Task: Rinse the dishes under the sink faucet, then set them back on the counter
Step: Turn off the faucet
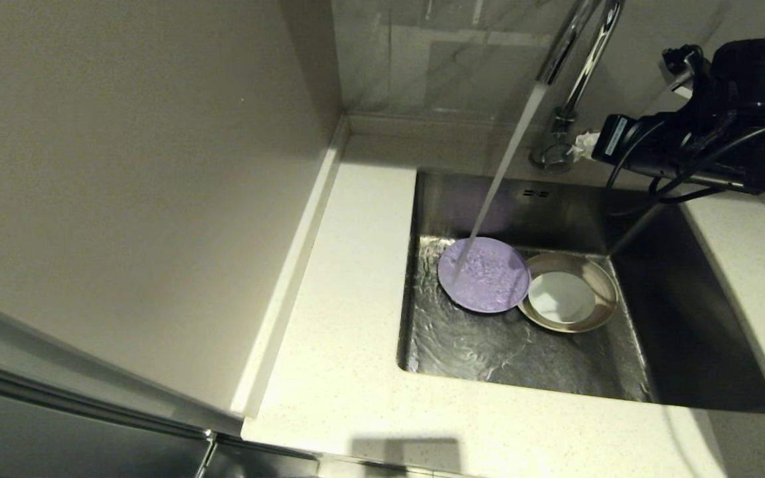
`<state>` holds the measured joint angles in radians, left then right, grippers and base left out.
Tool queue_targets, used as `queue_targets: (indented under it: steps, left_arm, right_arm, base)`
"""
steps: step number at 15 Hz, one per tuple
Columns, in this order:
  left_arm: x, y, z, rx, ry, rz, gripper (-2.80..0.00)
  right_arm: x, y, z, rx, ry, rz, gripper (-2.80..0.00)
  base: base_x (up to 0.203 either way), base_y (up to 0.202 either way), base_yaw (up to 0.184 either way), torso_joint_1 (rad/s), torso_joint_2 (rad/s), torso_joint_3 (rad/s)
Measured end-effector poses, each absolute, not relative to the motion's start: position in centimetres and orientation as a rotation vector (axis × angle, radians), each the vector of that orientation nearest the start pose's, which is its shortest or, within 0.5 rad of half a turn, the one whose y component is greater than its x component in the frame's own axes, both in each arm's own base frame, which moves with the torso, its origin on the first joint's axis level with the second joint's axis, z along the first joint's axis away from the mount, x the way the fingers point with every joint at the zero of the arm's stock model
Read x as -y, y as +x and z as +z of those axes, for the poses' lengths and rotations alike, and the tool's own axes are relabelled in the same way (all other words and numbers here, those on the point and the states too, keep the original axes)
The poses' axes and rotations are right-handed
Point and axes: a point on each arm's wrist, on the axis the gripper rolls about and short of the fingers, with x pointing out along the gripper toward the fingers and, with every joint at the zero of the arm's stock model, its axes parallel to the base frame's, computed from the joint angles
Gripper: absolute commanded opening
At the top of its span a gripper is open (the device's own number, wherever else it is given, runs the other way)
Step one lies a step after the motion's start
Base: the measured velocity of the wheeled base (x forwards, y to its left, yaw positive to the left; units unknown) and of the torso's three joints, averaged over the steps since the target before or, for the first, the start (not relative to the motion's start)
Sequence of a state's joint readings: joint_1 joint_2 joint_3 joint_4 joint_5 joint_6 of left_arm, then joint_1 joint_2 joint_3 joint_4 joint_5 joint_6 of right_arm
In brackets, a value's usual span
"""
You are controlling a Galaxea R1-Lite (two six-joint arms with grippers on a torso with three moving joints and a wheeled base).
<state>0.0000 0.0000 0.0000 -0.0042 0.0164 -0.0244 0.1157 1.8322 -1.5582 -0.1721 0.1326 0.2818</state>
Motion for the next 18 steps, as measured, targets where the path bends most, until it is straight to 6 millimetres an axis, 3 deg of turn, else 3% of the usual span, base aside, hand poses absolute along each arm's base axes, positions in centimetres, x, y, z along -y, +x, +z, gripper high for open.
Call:
queue_targets:
  steps: [9,18]
  left_arm:
    - [0.0,-2.3,7.6,0.004,-0.024,0.016,-2.8]
    - [0.0,-2.3,7.6,0.004,-0.024,0.016,-2.8]
  right_arm:
    - [-3.1,39.0,29.6,-0.102,0.277,0.19,-2.8]
    - [-2.7,40.3,29.6,-0.088,0.283,0.181,-2.8]
  base:
    - [0.0,0.0,0.0,0.0,0.0,0.0]
    - [0.0,0.0,0.0,0.0,0.0,0.0]
